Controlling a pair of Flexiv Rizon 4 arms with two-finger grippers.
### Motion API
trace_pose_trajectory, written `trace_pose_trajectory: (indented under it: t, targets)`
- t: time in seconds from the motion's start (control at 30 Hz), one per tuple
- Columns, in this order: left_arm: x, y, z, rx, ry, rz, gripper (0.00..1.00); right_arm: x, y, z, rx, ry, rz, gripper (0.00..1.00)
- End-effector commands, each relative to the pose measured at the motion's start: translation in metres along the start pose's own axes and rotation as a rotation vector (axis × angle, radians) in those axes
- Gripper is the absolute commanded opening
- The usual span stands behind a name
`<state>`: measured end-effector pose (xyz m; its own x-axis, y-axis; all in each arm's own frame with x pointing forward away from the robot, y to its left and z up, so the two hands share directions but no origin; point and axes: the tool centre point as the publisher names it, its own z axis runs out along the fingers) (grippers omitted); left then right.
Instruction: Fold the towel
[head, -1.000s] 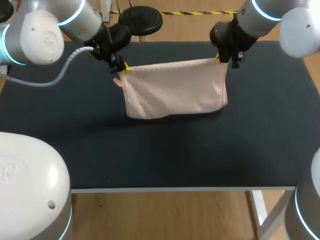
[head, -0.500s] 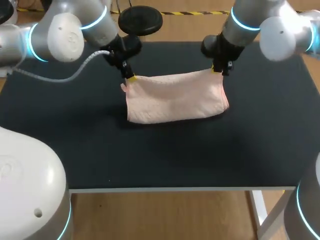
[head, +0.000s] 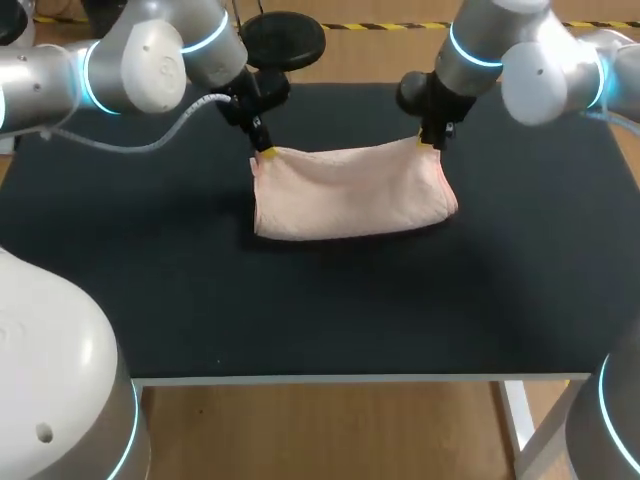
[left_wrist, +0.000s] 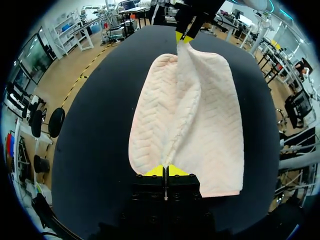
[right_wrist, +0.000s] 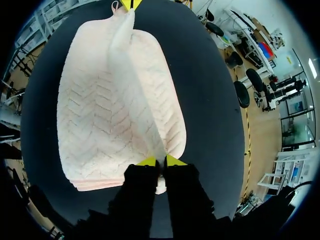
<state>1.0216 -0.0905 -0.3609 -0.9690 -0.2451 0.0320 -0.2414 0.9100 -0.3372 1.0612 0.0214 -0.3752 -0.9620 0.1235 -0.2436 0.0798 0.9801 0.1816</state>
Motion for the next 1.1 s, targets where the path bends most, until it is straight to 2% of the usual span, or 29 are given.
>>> trace_pose_trajectory:
  t: [0.03, 0.2, 0.4, 0.47, 0.6, 0.73, 0.93, 1.07, 1.1]
  targets:
    - [-0.007, -0.002, 0.001, 0.002, 0.040, -0.005, 1.00, -0.006, 0.002, 0.000, 0.008, -0.012, 0.022, 1.00]
    - [-0.009, 0.014, -0.011, 0.110, 0.059, -0.046, 1.00, -0.014, -0.005, -0.007, 0.005, -0.105, 0.067, 1.00]
    - [-0.011, 0.036, -0.032, 0.414, 0.116, -0.122, 1.00, -0.023, -0.009, -0.016, -0.036, -0.152, 0.100, 1.00]
    - [-0.008, 0.042, -0.036, 0.490, 0.133, -0.113, 1.00, -0.024, -0.009, -0.018, -0.039, -0.155, 0.100, 1.00]
    - [0.005, 0.049, -0.042, 0.574, 0.158, -0.042, 1.00, -0.026, -0.006, -0.020, -0.040, -0.161, 0.094, 1.00]
    - [0.019, 0.053, -0.044, 0.586, 0.163, 0.055, 1.00, -0.027, -0.003, -0.020, -0.041, -0.162, 0.087, 1.00]
    - [0.033, 0.058, -0.053, 0.651, 0.168, 0.156, 1.00, -0.025, -0.001, -0.020, -0.047, -0.160, 0.086, 1.00]
    - [0.032, 0.059, -0.053, 0.568, 0.149, 0.162, 1.00, -0.022, -0.001, -0.023, -0.069, -0.140, 0.057, 1.00]
    - [0.032, 0.059, -0.053, 0.568, 0.149, 0.162, 1.00, -0.020, -0.001, -0.026, -0.076, -0.136, 0.005, 1.00]
